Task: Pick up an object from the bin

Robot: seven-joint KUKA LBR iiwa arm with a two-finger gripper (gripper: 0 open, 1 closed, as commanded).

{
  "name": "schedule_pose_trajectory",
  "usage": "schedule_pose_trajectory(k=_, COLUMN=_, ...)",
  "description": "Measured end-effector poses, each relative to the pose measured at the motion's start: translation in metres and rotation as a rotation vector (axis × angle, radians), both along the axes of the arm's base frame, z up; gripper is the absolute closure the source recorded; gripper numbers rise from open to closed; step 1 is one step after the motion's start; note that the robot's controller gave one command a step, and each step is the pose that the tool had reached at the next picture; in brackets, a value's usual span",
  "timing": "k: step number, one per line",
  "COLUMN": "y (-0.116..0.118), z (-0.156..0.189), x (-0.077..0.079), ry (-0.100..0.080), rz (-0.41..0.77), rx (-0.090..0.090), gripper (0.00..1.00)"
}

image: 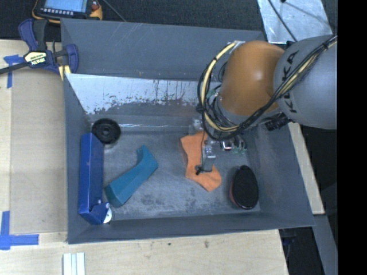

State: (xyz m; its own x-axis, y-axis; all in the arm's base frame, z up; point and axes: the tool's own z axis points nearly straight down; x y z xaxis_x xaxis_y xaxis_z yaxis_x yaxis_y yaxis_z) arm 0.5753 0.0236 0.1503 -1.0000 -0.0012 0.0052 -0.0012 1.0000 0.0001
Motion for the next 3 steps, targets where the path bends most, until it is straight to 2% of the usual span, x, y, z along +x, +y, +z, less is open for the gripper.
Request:
schedule_pose_trajectory(k=1, y=0.000, z=0.005, x=0.002, ry=-0.008, rz=0.000, rx=0.000, gripper=0.00)
schedule_pose_trajectory(k=2, y=-0.018, z=-0.021, x=0.023, ry=-0.015, rz=-0.001, rx=0.001, gripper=0.00)
schedule_pose_trajectory(k=3, y=-0.050, z=-0.035, x=0.019, ry=-0.005, rz=-0.079, rx=0.000, gripper=0.00)
